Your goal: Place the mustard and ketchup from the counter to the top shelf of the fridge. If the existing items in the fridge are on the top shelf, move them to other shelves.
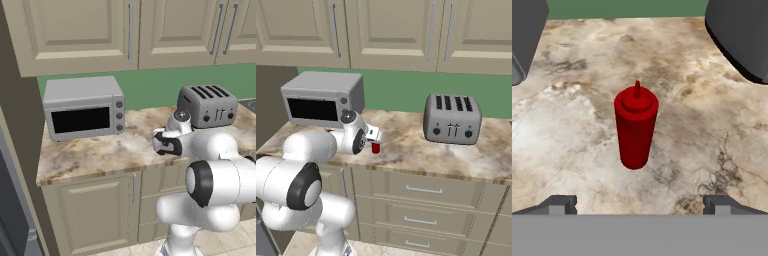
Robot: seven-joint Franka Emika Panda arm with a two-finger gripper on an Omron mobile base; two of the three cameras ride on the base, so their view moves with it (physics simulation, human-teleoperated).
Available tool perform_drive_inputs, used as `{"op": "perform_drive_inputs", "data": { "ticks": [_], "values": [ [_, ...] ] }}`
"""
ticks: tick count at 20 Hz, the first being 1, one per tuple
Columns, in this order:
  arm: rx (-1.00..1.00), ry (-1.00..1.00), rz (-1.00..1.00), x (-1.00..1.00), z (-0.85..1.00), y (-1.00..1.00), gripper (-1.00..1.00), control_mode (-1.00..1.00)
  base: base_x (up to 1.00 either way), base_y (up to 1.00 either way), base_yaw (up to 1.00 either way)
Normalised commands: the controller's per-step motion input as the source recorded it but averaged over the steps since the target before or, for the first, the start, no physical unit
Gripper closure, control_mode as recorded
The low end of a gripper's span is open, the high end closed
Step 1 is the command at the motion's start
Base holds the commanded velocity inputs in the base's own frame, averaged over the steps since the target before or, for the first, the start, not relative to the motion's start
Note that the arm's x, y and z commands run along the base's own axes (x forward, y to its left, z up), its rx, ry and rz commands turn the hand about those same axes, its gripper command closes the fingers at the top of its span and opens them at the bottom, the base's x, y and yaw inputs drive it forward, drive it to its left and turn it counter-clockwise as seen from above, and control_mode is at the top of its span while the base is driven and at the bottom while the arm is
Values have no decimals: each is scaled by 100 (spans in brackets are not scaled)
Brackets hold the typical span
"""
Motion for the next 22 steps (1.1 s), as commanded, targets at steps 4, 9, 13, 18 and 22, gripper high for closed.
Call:
{"op": "perform_drive_inputs", "data": {
  "ticks": [4, 9, 13, 18, 22],
  "values": [
    [0, 0, -2, 23, -13, -2, -100, -100, 0, 0, 0],
    [0, -1, -2, 19, -14, 0, -100, -100, 0, 0, 0],
    [0, -1, -2, 18, -12, 0, -100, -100, 0, 0, 0],
    [0, 0, -2, 17, -6, 0, -100, -100, 0, 0, 0],
    [0, 0, -3, 21, -1, -1, -100, -100, 0, 0, 0]
  ]
}}
